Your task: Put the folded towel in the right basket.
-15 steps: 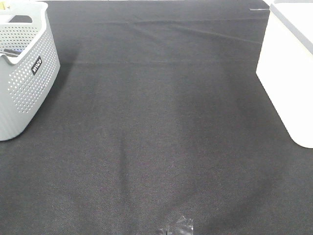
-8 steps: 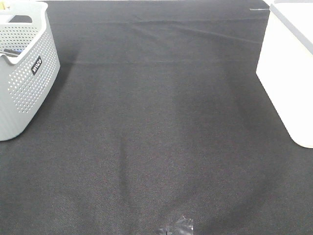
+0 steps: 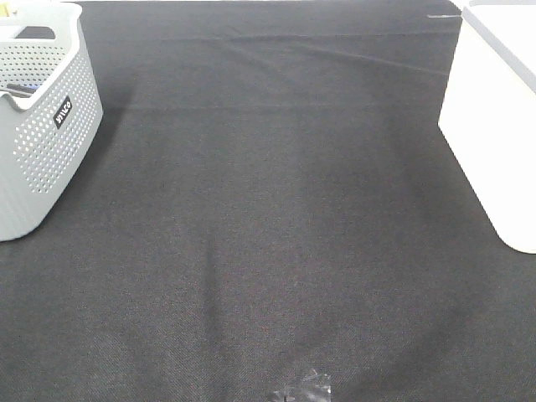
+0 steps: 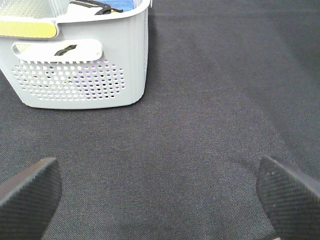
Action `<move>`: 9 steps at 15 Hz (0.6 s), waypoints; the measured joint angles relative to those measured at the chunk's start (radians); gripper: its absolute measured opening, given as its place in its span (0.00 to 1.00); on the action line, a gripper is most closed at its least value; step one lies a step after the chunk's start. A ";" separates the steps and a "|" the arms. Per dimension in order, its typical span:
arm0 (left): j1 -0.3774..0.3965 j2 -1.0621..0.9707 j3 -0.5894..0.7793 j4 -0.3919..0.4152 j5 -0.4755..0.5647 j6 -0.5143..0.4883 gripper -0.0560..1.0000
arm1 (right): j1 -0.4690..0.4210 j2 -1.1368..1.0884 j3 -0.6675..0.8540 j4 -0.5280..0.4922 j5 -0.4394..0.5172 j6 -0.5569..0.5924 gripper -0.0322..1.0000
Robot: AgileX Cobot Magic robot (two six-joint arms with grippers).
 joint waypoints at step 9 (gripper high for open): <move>0.000 0.000 0.000 0.000 0.000 0.000 0.99 | 0.000 -0.332 0.181 0.000 0.003 -0.010 0.97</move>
